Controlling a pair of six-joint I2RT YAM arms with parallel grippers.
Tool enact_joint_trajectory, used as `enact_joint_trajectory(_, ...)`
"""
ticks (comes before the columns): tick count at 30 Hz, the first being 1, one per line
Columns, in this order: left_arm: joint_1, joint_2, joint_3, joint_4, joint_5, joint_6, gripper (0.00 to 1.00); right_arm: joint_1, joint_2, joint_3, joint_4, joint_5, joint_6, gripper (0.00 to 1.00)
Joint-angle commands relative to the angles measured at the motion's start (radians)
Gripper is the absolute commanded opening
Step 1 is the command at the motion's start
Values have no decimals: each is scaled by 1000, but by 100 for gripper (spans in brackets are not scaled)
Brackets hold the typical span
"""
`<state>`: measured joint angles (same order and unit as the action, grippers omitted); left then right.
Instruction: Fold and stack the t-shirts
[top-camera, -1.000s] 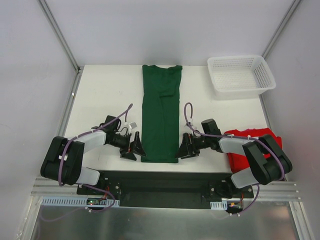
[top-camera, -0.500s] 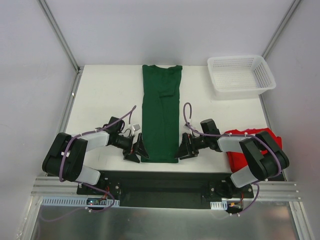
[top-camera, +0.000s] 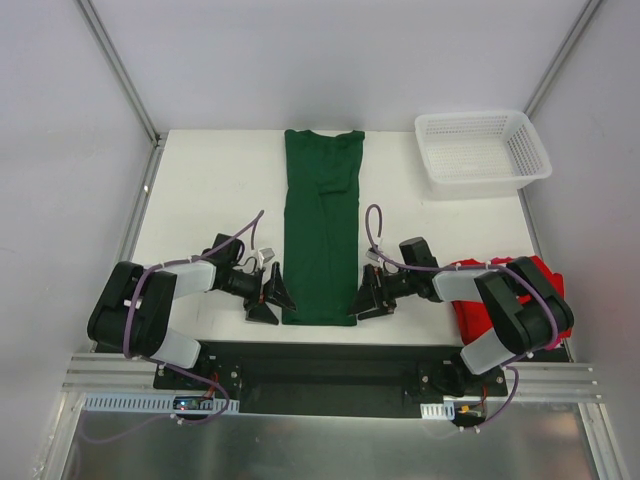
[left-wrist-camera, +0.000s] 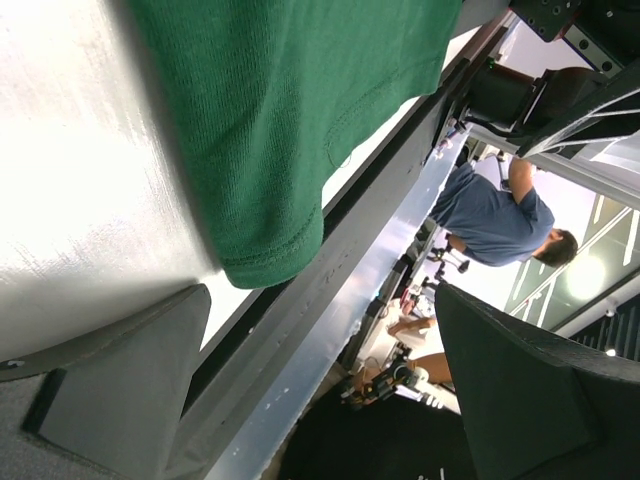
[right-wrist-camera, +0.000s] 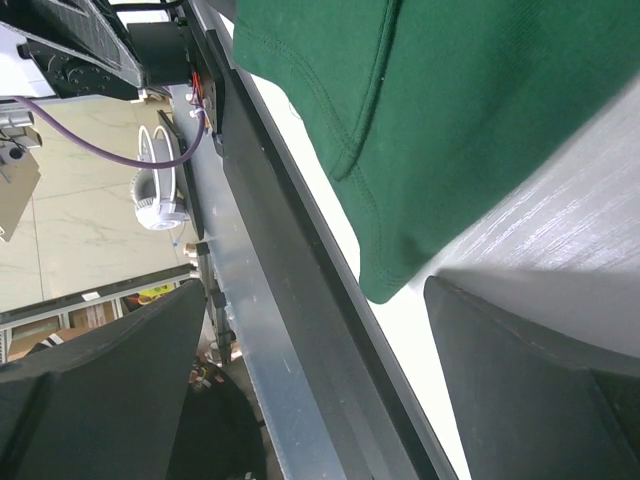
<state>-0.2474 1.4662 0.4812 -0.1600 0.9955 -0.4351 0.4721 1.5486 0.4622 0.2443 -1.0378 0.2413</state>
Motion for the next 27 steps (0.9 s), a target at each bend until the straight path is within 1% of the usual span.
enact_joint_trajectory(1,10,23,-29,52,-103,6,99,7,28,-2,-2,78,-23,97)
enact_joint_trajectory(12,-10,69,-30,111,-77,-39,99,39,53,15,12,78,-4,96)
enact_joint_trajectory(20,-12,121,-7,125,-72,-31,99,52,71,18,12,82,-10,97)
enact_joint_trajectory(25,-15,126,-12,125,-64,-31,99,56,70,18,-8,85,-20,96)
enact_joint_trajectory(27,-20,121,-19,125,-52,-33,99,56,67,20,-25,85,-34,98)
